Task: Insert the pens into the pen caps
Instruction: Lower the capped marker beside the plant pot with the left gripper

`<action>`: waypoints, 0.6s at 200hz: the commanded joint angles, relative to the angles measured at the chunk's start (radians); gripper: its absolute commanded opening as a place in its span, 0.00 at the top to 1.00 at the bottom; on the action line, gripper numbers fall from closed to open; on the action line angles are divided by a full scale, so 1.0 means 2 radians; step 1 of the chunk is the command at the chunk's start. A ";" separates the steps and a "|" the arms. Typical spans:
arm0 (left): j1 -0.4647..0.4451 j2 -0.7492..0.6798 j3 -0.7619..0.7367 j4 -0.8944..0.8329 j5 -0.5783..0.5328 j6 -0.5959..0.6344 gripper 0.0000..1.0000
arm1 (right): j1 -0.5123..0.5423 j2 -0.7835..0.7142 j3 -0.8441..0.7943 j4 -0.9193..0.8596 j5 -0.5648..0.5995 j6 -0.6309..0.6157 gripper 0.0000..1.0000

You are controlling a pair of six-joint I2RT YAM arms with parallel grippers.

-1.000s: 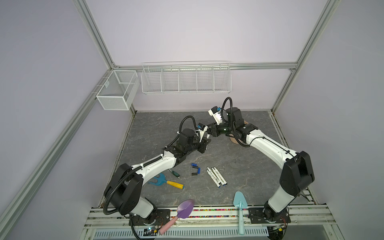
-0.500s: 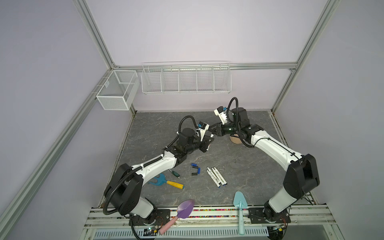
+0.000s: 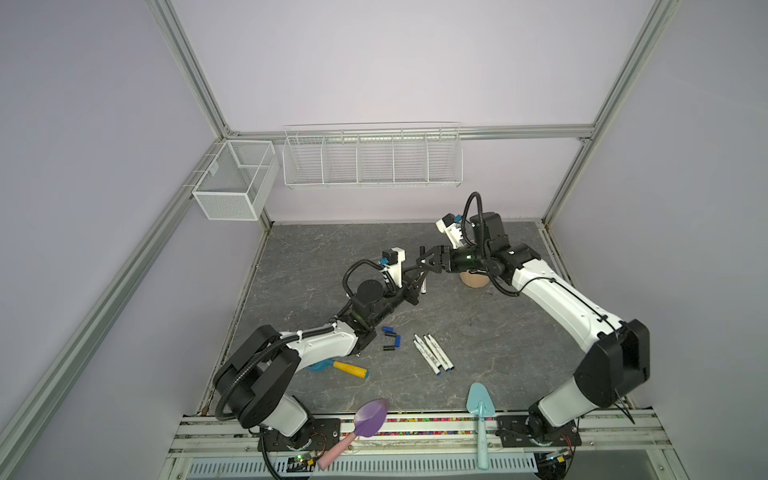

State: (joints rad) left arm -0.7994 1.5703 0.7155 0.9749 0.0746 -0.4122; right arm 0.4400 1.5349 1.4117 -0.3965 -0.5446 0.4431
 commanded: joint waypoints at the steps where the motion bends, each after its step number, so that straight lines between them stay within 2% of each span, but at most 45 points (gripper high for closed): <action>1: 0.002 0.052 0.014 0.064 -0.025 -0.051 1.00 | -0.027 -0.060 -0.016 0.054 0.072 0.042 0.24; 43: 0.002 0.165 0.110 0.021 -0.046 -0.092 1.00 | -0.037 -0.102 -0.058 0.000 0.144 0.019 0.25; 68: 0.002 0.212 0.184 -0.104 -0.074 -0.120 1.00 | -0.039 -0.115 -0.077 -0.039 0.162 0.014 0.26; 91: 0.003 0.245 0.228 -0.184 -0.091 -0.140 1.00 | -0.039 -0.128 -0.095 -0.054 0.175 0.016 0.26; 120: 0.003 0.278 0.318 -0.325 -0.080 -0.148 1.00 | -0.040 -0.131 -0.105 -0.071 0.176 0.016 0.26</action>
State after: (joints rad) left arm -0.7967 2.0773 1.2228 0.6079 -0.0731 -0.6617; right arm 0.3660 1.3014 1.2152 -0.4896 -0.2241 0.4782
